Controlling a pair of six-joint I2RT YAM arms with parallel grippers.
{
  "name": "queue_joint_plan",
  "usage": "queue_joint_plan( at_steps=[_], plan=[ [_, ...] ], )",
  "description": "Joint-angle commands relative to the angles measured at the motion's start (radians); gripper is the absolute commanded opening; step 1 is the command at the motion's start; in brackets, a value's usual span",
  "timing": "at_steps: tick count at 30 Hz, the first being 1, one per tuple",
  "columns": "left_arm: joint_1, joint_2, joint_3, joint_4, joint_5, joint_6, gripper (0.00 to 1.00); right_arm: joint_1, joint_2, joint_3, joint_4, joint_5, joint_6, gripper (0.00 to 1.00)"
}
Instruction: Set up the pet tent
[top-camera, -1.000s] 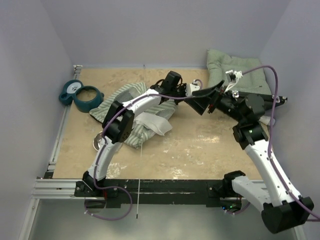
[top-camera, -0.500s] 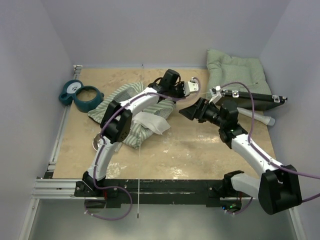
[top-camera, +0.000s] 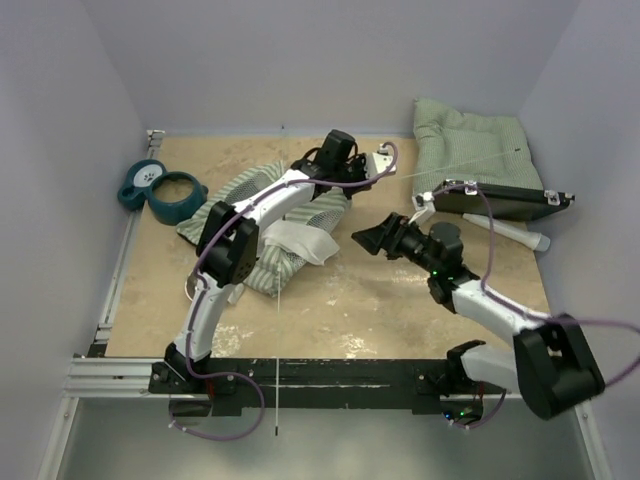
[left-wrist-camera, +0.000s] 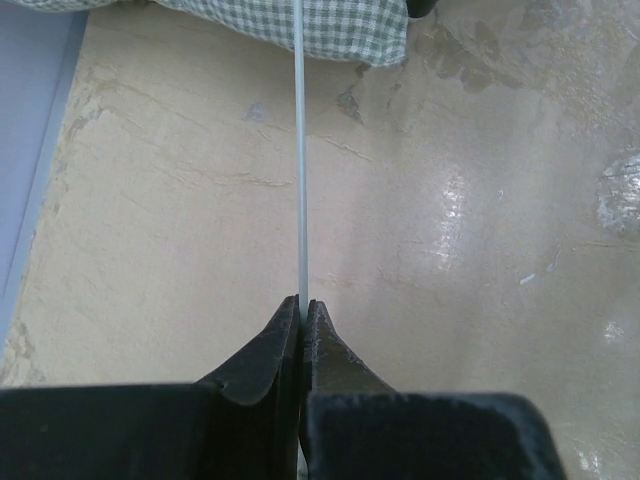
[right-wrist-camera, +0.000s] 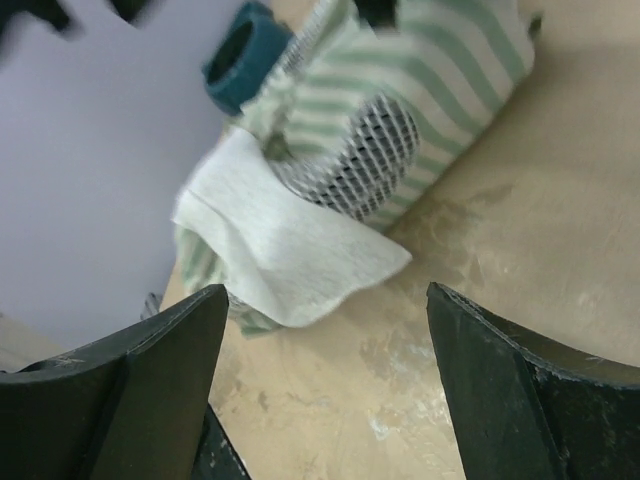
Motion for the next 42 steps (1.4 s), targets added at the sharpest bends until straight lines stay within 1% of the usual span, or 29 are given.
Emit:
queue_joint_plan(
  at_steps=[1, 8, 12, 21, 22, 23, 26, 28, 31, 33, 40, 41, 42],
  plan=[
    [0.011, -0.074, 0.067, -0.005, 0.025, -0.004, 0.00, 0.060, 0.191, -0.013, 0.308, 0.096, 0.045, 0.85],
    [0.023, -0.110, 0.064, -0.013, 0.047, -0.010, 0.00, 0.082, 0.390, -0.003, 0.546, 0.092, -0.109, 0.85],
    [0.029, -0.124, 0.052, -0.010, 0.065, -0.018, 0.00, 0.096, 0.509, 0.043, 0.614, 0.119, -0.142, 0.85],
    [0.045, -0.133, 0.043, -0.004, 0.082, -0.025, 0.00, 0.119, 0.708, 0.193, 0.655, 0.153, -0.162, 0.85],
    [0.045, -0.136, 0.041, -0.005, 0.082, -0.024, 0.00, 0.119, 0.729, 0.213, 0.665, 0.146, -0.161, 0.86],
    [0.045, -0.136, 0.040, -0.007, 0.082, -0.022, 0.00, 0.119, 0.745, 0.225, 0.666, 0.146, -0.161, 0.91],
    [0.051, -0.144, 0.040, -0.011, 0.084, -0.016, 0.00, 0.119, 0.789, 0.251, 0.672, 0.159, -0.162, 0.97],
    [0.052, -0.146, 0.040, -0.015, 0.088, -0.017, 0.00, 0.119, 0.815, 0.264, 0.672, 0.176, -0.156, 0.97],
    [0.057, -0.153, 0.040, -0.021, 0.094, -0.018, 0.00, 0.119, 0.857, 0.276, 0.715, 0.172, -0.164, 0.98],
    [0.059, -0.158, 0.038, -0.025, 0.104, -0.019, 0.00, 0.119, 0.889, 0.299, 0.744, 0.150, -0.175, 0.97],
    [0.063, -0.161, 0.037, -0.039, 0.121, -0.034, 0.00, 0.122, 1.023, 0.392, 0.953, 0.028, -0.172, 0.91],
    [0.068, -0.159, 0.037, -0.044, 0.125, -0.039, 0.00, 0.122, 1.032, 0.400, 0.974, 0.011, -0.167, 0.89],
    [0.069, -0.162, 0.038, -0.047, 0.128, -0.044, 0.00, 0.123, 1.046, 0.409, 0.997, -0.012, -0.161, 0.84]
  ],
)
